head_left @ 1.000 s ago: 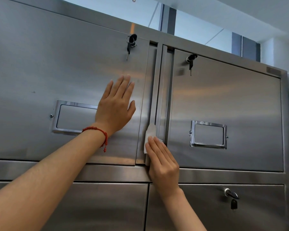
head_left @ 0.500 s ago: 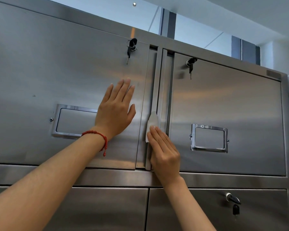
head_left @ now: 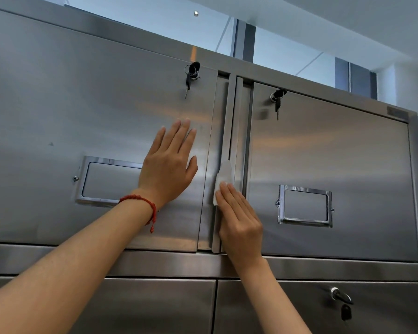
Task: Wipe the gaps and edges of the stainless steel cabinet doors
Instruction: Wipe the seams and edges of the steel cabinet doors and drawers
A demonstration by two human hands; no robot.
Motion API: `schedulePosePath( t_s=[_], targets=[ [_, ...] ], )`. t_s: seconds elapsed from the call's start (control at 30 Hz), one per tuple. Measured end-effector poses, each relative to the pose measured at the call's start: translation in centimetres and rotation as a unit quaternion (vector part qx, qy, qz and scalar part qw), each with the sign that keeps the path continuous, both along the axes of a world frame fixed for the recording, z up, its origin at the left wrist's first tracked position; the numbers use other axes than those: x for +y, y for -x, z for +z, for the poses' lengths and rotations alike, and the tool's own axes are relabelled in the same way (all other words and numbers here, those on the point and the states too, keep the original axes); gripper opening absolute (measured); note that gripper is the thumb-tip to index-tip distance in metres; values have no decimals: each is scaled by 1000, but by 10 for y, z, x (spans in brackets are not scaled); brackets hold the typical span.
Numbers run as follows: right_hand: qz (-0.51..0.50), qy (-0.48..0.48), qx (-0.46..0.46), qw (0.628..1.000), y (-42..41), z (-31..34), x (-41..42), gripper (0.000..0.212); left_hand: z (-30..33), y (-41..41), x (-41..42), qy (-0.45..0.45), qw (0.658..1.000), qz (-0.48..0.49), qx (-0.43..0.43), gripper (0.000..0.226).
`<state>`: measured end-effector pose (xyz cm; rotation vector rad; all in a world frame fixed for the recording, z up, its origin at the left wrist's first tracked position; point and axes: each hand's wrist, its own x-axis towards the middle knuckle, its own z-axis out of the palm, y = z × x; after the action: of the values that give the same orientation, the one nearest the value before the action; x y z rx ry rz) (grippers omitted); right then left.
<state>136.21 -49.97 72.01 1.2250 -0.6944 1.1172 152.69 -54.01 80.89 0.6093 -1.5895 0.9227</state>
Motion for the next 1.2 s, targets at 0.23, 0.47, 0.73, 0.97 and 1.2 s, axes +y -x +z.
schedulePosePath(
  t_s=[0.23,0.47,0.73,0.97,1.2],
  targets=[
    [-3,24,-1,1000,-1,18,0,27,0,0,0,6,1000,-2,3,54],
    [1,9,-15,1000,-3,-1,-2,23,0,1,1,-1,1000,-3,0,54],
    [-11,31,6,999,-1,13,-2,26,0,0,4,-7,1000,4,-3,58],
    [-2,42,10,999,-1,30,-3,33,1,-1,3,-4,1000,5,-1,56],
    [-1,43,11,999,-1,49,-3,29,1,0,4,-4,1000,8,-4,57]
  ],
)
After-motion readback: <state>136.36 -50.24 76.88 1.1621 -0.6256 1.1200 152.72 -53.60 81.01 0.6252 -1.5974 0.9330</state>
